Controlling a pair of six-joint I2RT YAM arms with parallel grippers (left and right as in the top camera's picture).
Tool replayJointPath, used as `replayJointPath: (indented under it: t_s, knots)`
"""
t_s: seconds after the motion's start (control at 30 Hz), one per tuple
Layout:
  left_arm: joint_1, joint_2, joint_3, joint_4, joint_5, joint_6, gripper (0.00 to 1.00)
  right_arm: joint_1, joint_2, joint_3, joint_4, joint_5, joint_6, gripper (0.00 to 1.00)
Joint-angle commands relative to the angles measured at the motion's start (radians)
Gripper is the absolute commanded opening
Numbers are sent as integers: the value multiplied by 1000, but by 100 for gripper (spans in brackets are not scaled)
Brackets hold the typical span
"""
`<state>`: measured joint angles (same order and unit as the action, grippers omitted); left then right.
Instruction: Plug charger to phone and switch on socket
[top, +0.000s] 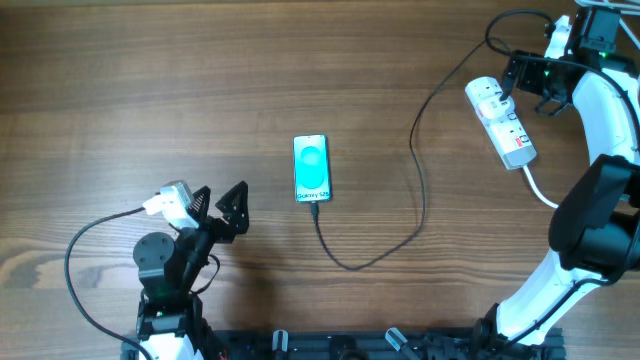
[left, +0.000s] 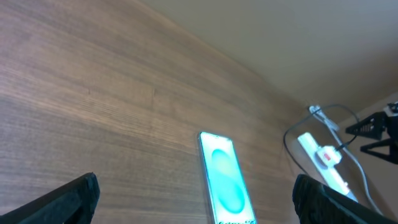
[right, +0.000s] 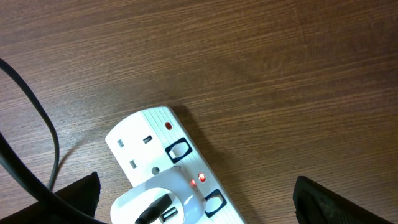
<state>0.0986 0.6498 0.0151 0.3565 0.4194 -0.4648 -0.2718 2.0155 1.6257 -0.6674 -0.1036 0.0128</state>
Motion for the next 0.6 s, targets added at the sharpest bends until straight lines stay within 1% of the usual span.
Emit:
replayJointPath:
  t_s: [0.0,0.13,0.3,0.4,0.43,0.57]
  knots:
    - [-3,-35,-10,-61,2,66,100,0,-13,-5,5,11,-10,100]
    - [-3,-89,-10,-152,-2,69,100,0,-13,-5,5,11,-10,100]
    - [-3,-225,-10,-275,-10,69,100,0,-13,-5,5,10,-10,100]
    - [-3,-294,-9,-369,-45,74,100,0,-13,-5,5,11,-10,100]
    - [-4,-333,-10,-406,-54,101,100,0,-13,-5,5,11,-10,100]
    - [-28,-451,-9,-406,-55,148,100,0,-13,-5,5,11,-10,100]
